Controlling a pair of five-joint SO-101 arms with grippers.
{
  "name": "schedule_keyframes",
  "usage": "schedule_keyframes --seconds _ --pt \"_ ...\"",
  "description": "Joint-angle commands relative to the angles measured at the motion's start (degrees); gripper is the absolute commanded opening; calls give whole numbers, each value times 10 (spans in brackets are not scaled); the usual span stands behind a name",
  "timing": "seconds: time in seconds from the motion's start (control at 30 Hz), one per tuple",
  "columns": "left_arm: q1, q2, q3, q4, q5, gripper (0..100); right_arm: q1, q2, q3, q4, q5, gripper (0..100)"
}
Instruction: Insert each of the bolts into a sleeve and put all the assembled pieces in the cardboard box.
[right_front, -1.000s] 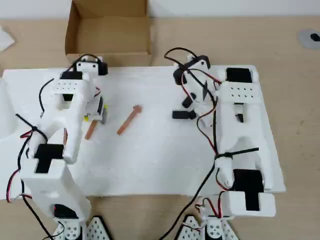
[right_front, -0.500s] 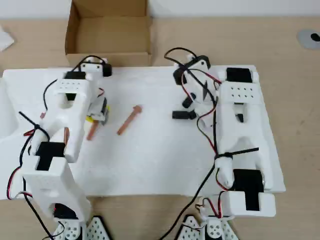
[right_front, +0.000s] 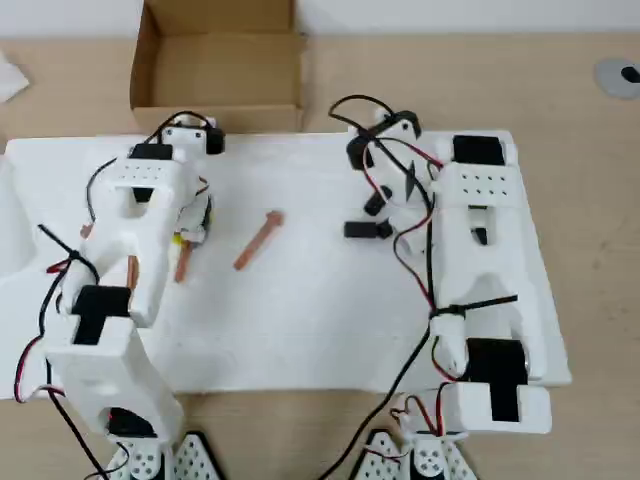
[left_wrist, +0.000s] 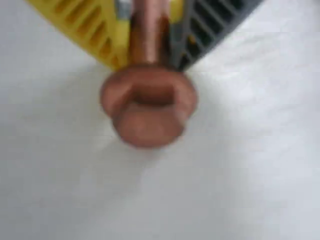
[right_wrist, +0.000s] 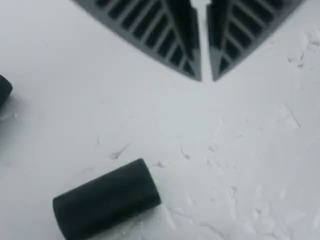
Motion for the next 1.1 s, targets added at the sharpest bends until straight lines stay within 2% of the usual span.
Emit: schedule_keyframes --seconds 0.0,0.3,0.53,0.67,0.83,1.07 --pt "-6 -102 -4 -7 1 12 0 7 -27 19 -1 33" --pt "-6 -312 78 -24 17 12 -40 106 -115 58 -2 33" --pt "-6 -436 249 -94 18 12 -97 157 -207 133 85 34" --pt "-6 -497 318 -116 18 10 -112 157 -209 135 141 37" --pt "-6 -554 360 -117 18 10 -119 160 -211 135 221 154" --pt "-3 -602 379 -115 18 10 -123 201 -221 135 283 162"
